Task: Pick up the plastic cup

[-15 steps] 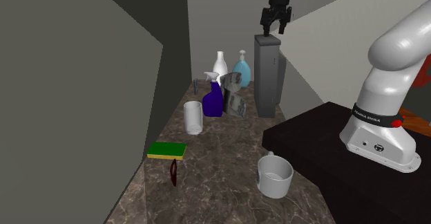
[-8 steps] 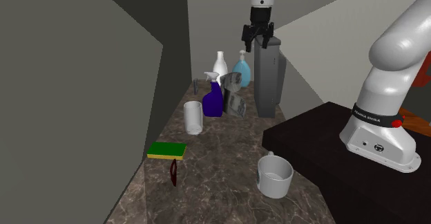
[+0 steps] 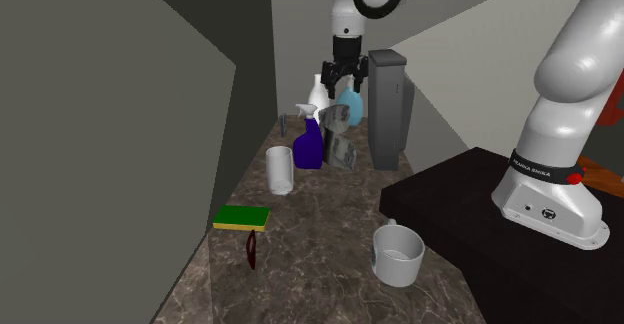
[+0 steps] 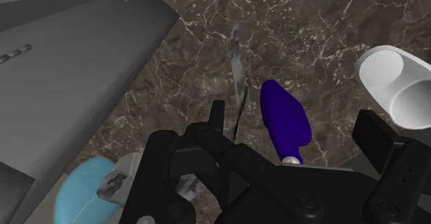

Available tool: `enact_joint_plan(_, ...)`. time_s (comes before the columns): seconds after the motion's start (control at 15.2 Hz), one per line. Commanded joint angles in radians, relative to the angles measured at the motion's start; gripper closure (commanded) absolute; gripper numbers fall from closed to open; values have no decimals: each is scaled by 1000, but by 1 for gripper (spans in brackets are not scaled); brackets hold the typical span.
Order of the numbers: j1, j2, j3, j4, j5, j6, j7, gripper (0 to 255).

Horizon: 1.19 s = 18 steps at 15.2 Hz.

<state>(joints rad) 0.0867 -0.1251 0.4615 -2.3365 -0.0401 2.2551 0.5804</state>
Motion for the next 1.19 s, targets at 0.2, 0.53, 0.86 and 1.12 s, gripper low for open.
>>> enact_joint_plan(0.2, 24, 224, 44, 112, -142, 70, 179, 0)
enact_joint_plan(0.53, 100, 430, 29, 255, -276, 86, 331, 0)
enact_joint_plan(0.86, 199, 628, -13, 431, -369, 76, 435, 0)
enact_joint_plan(1.12, 228, 693, -35, 468, -398, 97, 462, 0)
